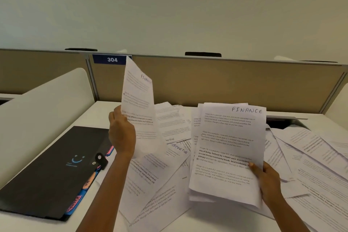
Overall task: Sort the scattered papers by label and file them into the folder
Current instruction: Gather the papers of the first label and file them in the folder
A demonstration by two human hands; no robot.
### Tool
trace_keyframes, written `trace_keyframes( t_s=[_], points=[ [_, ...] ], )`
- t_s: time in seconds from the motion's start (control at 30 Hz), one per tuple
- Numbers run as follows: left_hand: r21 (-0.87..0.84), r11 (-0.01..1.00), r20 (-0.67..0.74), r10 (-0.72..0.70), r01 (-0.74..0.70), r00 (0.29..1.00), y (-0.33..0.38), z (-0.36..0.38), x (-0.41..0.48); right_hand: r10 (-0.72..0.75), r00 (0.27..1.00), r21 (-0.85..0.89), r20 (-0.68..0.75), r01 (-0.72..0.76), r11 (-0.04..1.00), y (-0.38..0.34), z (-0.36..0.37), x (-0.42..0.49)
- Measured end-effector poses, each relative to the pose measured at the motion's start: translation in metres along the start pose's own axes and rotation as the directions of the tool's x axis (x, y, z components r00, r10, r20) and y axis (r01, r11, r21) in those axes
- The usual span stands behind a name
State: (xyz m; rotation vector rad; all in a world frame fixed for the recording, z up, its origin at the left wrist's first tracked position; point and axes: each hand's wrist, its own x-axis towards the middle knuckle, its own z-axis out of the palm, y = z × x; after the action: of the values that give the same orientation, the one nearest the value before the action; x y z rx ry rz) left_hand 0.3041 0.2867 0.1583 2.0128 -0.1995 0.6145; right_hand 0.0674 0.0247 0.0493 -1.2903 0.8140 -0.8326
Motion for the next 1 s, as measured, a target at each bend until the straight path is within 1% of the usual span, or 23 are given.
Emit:
trace_keyframes(
  t_s=[0.1, 0.23, 0.33, 0.43, 0.5, 0.57, 0.63, 0.7, 0.77, 0.9, 1.0],
  points=[
    [-0.057, 0.996, 0.056, -0.072, 0.075, 0.996, -0.007, 0.0, 0.005, 0.025, 0.999, 0.039, 0.024, -0.026, 0.999, -0.005, 0.004, -0.002],
    [-0.126, 0.977, 0.222, -0.143, 0.174, 0.964, -0.02, 0.005, -0.003, 0.04, 0.999, 0.065, 0.032, -0.042, 0.997, -0.011, 0.012, -0.002],
    [-0.186, 0.95, 0.383, -0.164, 0.25, 0.909, -0.034, 0.015, -0.015, 0.051, 0.998, 0.077, 0.047, -0.054, 0.996, -0.014, 0.017, -0.003],
    [-0.23, 0.916, 0.5, -0.178, 0.328, 0.848, -0.041, 0.024, -0.03, 0.051, 0.997, 0.088, 0.059, -0.056, 0.995, -0.017, 0.02, -0.004],
    [-0.263, 0.893, 0.544, -0.174, 0.364, 0.821, -0.041, 0.028, -0.043, 0.062, 0.995, 0.093, 0.073, -0.068, 0.993, -0.018, 0.022, -0.005],
    [-0.29, 0.882, 0.56, -0.158, 0.371, 0.813, -0.042, 0.033, -0.057, 0.076, 0.994, 0.094, 0.078, -0.083, 0.992, -0.017, 0.024, -0.004],
    [-0.302, 0.86, 0.59, -0.17, 0.411, 0.789, -0.045, 0.04, -0.066, 0.092, 0.993, 0.085, 0.077, -0.098, 0.992, -0.014, 0.024, -0.003],
    [-0.306, 0.813, 0.658, -0.195, 0.495, 0.727, -0.046, 0.045, -0.074, 0.105, 0.992, 0.078, 0.072, -0.11, 0.991, -0.012, 0.026, -0.004],
    [-0.258, 0.814, 0.717, -0.2, 0.521, 0.668, -0.046, 0.047, -0.082, 0.122, 0.99, 0.073, 0.071, -0.127, 0.989, -0.009, 0.028, -0.005],
    [-0.214, 0.784, 0.774, -0.228, 0.582, 0.591, -0.045, 0.05, -0.096, 0.167, 0.982, 0.034, 0.092, -0.171, 0.985, -0.003, 0.035, -0.009],
    [-0.175, 0.743, 0.818, -0.255, 0.646, 0.516, -0.048, 0.054, -0.104, 0.196, 0.975, -0.001, 0.102, -0.197, 0.98, 0.005, 0.041, -0.012]
  ],
)
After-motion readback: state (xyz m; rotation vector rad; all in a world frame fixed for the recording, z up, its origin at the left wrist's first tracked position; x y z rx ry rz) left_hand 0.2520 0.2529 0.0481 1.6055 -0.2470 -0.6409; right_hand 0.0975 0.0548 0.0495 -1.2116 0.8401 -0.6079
